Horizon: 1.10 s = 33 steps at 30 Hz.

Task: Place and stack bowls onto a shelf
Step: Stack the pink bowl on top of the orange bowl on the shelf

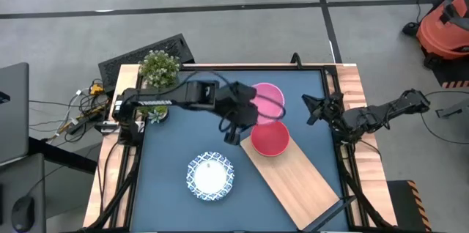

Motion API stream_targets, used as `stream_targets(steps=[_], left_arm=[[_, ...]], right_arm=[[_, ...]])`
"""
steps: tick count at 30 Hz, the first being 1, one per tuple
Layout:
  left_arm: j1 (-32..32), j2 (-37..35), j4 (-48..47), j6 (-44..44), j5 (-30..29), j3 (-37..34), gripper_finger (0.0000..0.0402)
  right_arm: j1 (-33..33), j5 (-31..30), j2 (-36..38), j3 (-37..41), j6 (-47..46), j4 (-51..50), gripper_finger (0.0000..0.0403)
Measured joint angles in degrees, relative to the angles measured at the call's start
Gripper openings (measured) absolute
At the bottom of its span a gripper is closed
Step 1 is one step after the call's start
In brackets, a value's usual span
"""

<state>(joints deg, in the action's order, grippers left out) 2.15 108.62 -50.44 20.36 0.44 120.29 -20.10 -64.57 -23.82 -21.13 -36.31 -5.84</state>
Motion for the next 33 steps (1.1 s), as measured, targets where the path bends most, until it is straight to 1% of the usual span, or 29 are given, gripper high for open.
stream_targets(steps=[7, 9, 12, 13, 17, 20, 23, 25, 28, 33], left_arm=[[5.7, 0.2, 6.4, -3.7, -7.1, -1.4, 0.0], [6.9, 0.2, 9.3, -4.9, -7.7, -2.5, 0.0], [8.2, 0.2, 16.4, -6.5, -7.8, -5.1, 0.0], [8.5, 0.2, 17.1, -7.1, -7.7, -5.8, 0.0], [9.2, 0.2, 22.3, -9.5, -4.0, -9.9, 0.0], [9.1, 0.3, 22.2, -12.2, -1.9, -11.6, 0.0], [8.8, 0.2, 25.8, -13.8, 3.1, -14.4, 0.0], [8.4, 0.3, 26.6, -14.4, 5.3, -15.9, 0.0], [7.5, 0.3, 29.6, -16.2, 7.0, -18.6, 0.0], [5.2, 0.3, 30.2, -18.5, 8.4, -21.8, 0.0]], right_arm=[[0.0, 0.0, 0.7, 0.0, -7.2, -7.4, 0.0063], [0.0, 0.0, 0.7, 0.0, -9.0, -8.7, 0.0063], [0.0, 0.8, 0.7, 0.0, -10.8, -10.1, 0.0063], [0.0, 1.4, 0.7, 0.0, -10.9, -10.2, 0.0063], [0.0, 3.8, 0.7, 0.0, -10.9, -10.4, 0.0063], [0.0, 4.5, 0.7, 0.0, -10.8, -10.4, 0.0063], [0.0, 4.5, 0.7, 0.0, -10.8, -10.4, 0.0063], [0.0, 4.5, 0.7, 0.0, -10.8, -10.4, 0.0063], [0.0, 5.0, 0.7, 0.0, -10.8, -10.4, 0.0063], [0.0, 5.4, 0.7, 0.0, -10.8, -10.4, 0.0063]])
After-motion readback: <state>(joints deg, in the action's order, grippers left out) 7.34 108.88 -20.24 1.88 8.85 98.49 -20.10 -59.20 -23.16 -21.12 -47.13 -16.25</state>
